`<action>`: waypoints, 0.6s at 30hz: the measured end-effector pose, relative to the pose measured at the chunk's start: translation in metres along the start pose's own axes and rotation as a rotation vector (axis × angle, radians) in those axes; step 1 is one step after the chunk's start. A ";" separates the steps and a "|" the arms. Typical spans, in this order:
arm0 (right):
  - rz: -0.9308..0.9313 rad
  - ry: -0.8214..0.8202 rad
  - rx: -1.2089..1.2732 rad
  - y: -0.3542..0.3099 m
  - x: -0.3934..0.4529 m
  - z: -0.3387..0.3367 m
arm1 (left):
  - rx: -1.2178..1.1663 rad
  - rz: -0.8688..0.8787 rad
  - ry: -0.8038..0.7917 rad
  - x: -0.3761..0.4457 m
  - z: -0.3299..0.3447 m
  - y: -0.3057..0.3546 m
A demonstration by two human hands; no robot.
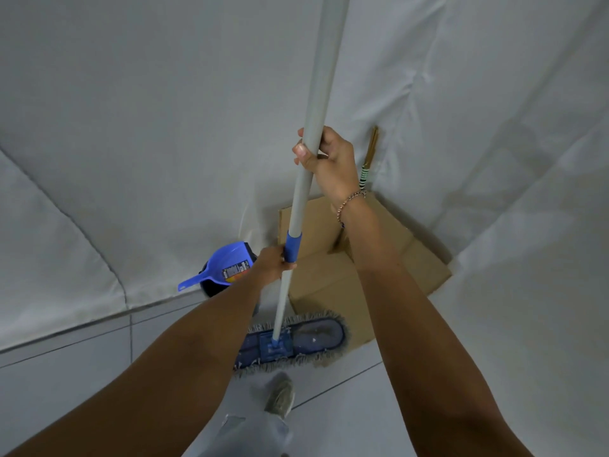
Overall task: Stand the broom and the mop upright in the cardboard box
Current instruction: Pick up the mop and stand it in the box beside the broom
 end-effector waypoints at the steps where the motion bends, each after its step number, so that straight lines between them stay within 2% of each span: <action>1: 0.003 -0.001 0.009 0.002 0.005 -0.008 | -0.033 -0.001 0.013 0.008 0.003 0.005; 8: 0.020 -0.011 0.010 0.033 0.080 -0.056 | -0.111 -0.004 0.022 0.091 0.026 0.048; 18: 0.113 -0.206 -0.056 0.100 0.194 -0.090 | -0.011 -0.105 0.022 0.208 0.043 0.083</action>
Point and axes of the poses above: each hand's wrist, its own x-axis towards the middle knuckle, its own z-axis out of the palm, y = z × x, the point moved 3 cm from there along x, towards the middle knuckle, and after that the axes turned 10 degrees about x, right-handed, at the moved point
